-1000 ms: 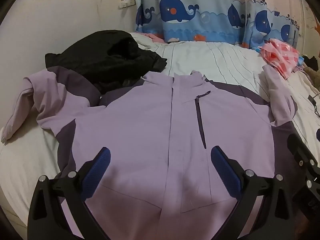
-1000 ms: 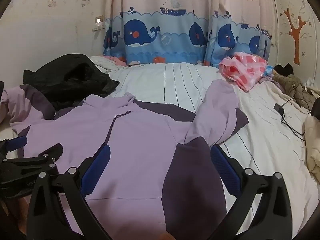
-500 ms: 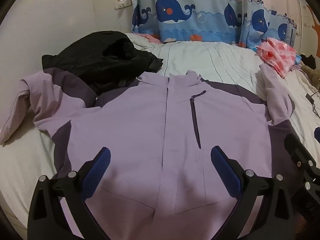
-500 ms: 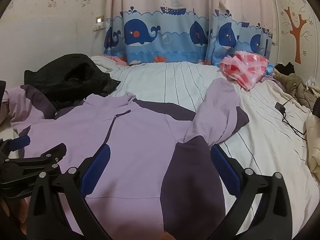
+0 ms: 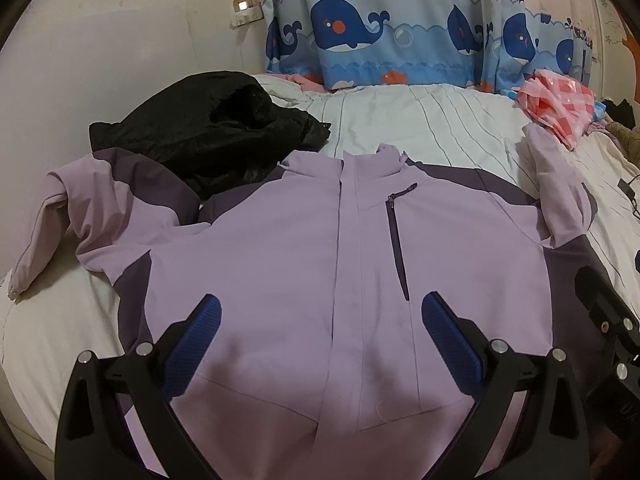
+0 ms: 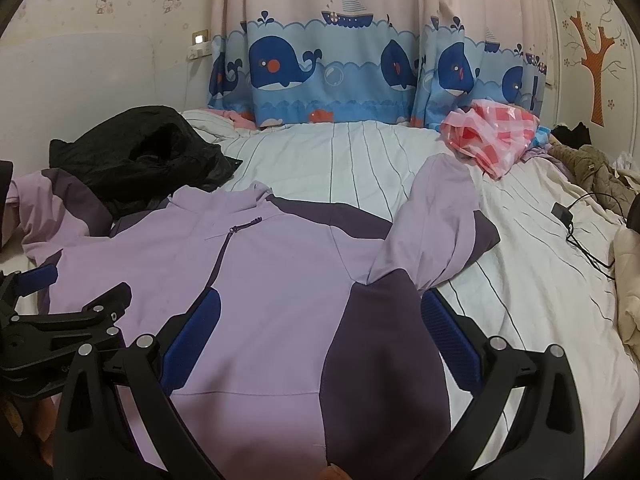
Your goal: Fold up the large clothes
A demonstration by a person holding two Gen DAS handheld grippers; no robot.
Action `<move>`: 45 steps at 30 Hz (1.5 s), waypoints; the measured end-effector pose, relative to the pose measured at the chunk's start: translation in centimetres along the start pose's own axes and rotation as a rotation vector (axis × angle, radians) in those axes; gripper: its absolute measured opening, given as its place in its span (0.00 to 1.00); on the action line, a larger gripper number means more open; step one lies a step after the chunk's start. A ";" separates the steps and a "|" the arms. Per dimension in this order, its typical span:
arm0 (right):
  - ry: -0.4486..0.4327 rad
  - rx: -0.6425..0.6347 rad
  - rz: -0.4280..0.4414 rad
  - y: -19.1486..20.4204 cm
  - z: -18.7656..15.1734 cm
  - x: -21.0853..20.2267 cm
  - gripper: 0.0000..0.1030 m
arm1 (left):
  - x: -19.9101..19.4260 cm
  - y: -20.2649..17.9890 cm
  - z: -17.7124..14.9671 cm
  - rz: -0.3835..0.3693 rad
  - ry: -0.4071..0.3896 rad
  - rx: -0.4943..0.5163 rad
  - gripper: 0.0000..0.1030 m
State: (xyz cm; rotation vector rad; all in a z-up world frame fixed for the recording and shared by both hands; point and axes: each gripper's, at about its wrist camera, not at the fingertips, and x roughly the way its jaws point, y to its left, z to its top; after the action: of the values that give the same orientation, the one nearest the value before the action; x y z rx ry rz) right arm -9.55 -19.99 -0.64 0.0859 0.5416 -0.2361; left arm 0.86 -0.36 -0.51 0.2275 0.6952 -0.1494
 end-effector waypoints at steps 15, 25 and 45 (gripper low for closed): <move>0.003 0.001 0.003 0.0 -0.1 0.2 0.94 | -0.3 0.0 0.3 0.009 -0.013 0.008 0.94; 0.009 0.005 0.008 0.3 -0.6 0.5 0.94 | -0.1 -0.2 0.3 0.003 -0.005 0.012 0.94; 0.072 0.030 0.047 -1.4 0.3 1.7 0.94 | 1.8 -0.9 -0.2 -0.067 0.072 -0.019 0.94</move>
State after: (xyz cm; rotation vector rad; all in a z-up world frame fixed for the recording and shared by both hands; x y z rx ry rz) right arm -8.38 -21.71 -1.30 0.1370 0.6073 -0.1963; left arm 1.91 -1.28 -1.90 0.1927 0.7755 -0.1991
